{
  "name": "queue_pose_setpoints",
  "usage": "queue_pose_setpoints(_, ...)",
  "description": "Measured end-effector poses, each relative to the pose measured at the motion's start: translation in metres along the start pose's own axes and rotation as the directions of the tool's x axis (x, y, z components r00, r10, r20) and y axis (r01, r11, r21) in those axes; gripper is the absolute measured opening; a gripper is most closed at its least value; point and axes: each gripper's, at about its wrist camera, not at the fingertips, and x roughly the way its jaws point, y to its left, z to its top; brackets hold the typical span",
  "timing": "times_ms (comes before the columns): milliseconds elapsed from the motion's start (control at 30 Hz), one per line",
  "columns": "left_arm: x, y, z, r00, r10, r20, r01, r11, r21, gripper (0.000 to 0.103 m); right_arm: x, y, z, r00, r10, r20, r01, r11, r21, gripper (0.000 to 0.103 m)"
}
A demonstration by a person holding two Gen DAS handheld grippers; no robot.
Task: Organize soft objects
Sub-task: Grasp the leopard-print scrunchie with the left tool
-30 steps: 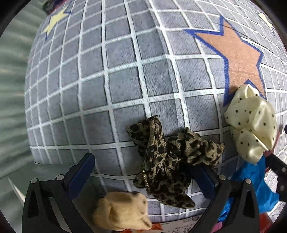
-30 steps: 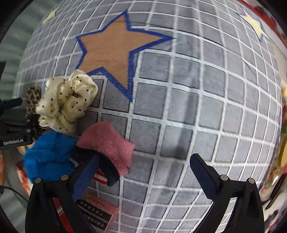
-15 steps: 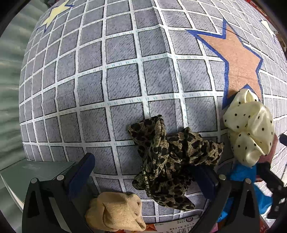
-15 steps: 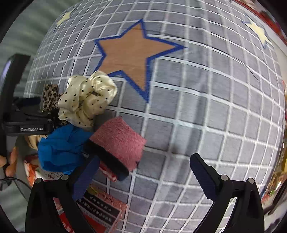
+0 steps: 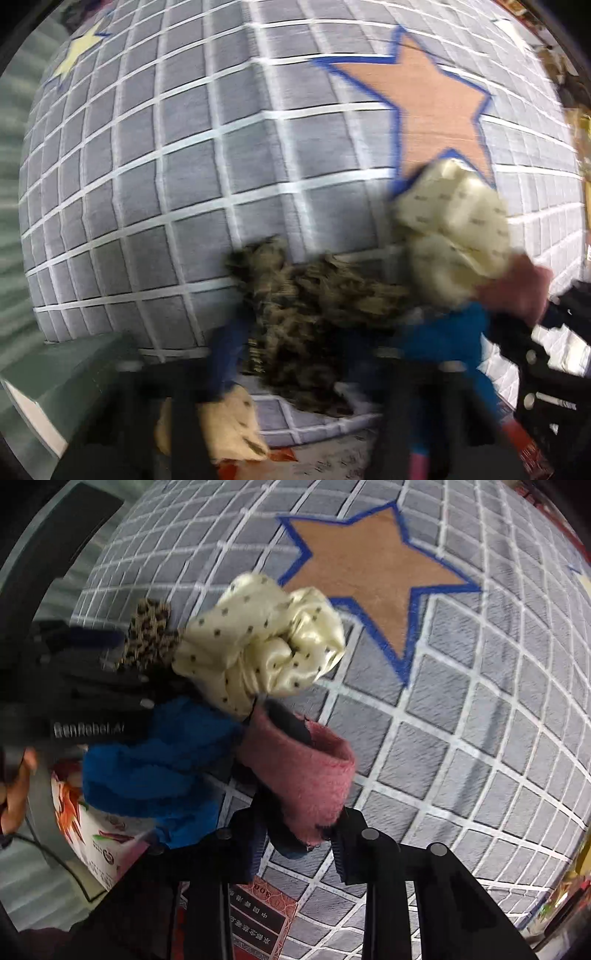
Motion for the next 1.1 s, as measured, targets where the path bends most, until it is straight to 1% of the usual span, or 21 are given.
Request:
queue_pose_setpoints(67,-0.006,-0.002,-0.002,1.000,-0.001,0.025,0.001,1.000,0.009,0.030,-0.012,-0.005,0.000,0.999,0.001,0.032,-0.002,1.000,0.023,0.025)
queue_pose_setpoints(133,-0.015,0.002,-0.004,0.998,-0.021,0.052,0.022,1.000,-0.007,0.030,-0.029,-0.013,-0.003,0.997,0.007,0.079,-0.011,0.998,0.062,0.025)
queue_pose_setpoints(233,-0.034,0.011,-0.007,0.995,-0.011,0.104,0.015,0.999,-0.039,0.030,-0.048,-0.033,-0.005,0.992,0.013,0.126,-0.029,0.992,0.123,0.025)
queue_pose_setpoints(333,-0.058,0.012,-0.009,0.987,-0.004,0.159,0.012,0.999,-0.052,0.030,-0.060,-0.055,-0.012,0.986,0.029,0.161,-0.058,0.982,0.179,0.025)
queue_pose_setpoints(400,-0.077,0.009,-0.012,0.980,0.005,0.197,0.004,0.999,-0.045,0.029,-0.064,-0.071,-0.015,0.984,0.021,0.179,-0.057,0.979,0.196,0.025)
queue_pose_setpoints(500,-0.104,-0.005,-0.017,0.966,0.024,0.257,-0.021,1.000,-0.014,0.028,-0.077,-0.079,-0.024,0.978,0.006,0.209,-0.051,0.975,0.215,0.025)
queue_pose_setpoints(600,-0.131,-0.028,-0.021,0.950,0.007,0.311,-0.020,0.999,0.040,0.028,-0.093,-0.087,-0.042,0.970,-0.003,0.243,-0.055,0.971,0.233,0.025)
queue_pose_setpoints(633,-0.142,-0.034,-0.021,0.945,-0.005,0.327,-0.016,0.998,0.061,0.028,-0.099,-0.092,-0.041,0.969,-0.004,0.248,-0.057,0.970,0.237,0.025)
queue_pose_setpoints(733,-0.163,-0.061,-0.017,0.932,-0.033,0.360,-0.014,0.992,0.126,0.028,-0.109,-0.097,-0.053,0.962,-0.012,0.274,-0.060,0.965,0.255,0.025)
queue_pose_setpoints(833,-0.165,-0.072,-0.020,0.930,-0.036,0.365,-0.028,0.985,0.170,0.028,-0.117,-0.103,-0.063,0.956,-0.017,0.292,-0.068,0.958,0.280,0.025)
queue_pose_setpoints(900,-0.163,-0.069,-0.018,0.934,-0.041,0.354,-0.018,0.987,0.162,0.028,-0.118,-0.108,-0.068,0.955,-0.015,0.297,-0.077,0.952,0.296,0.025)
queue_pose_setpoints(933,-0.160,-0.064,-0.014,0.939,-0.041,0.341,-0.011,0.989,0.150,0.033,-0.120,-0.112,-0.073,0.954,-0.012,0.301,-0.084,0.949,0.304,0.025)
queue_pose_setpoints(967,-0.156,-0.059,-0.012,0.945,-0.042,0.324,-0.003,0.991,0.137,0.040,-0.120,-0.114,-0.076,0.953,-0.009,0.303,-0.090,0.947,0.309,0.025)
queue_pose_setpoints(1000,-0.151,-0.050,-0.007,0.953,-0.042,0.301,0.010,0.994,0.108,0.063,-0.120,-0.117,-0.080,0.952,-0.004,0.305,-0.096,0.945,0.313,0.025)
queue_pose_setpoints(1033,-0.147,-0.042,-0.004,0.958,-0.039,0.285,0.018,0.997,0.074,0.081,-0.119,-0.120,-0.083,0.953,0.001,0.303,-0.101,0.944,0.316,0.025)
queue_pose_setpoints(1100,-0.133,-0.021,0.007,0.965,-0.014,0.260,0.018,1.000,-0.011,0.082,-0.113,-0.125,-0.086,0.955,0.016,0.295,-0.115,0.940,0.321,0.025)
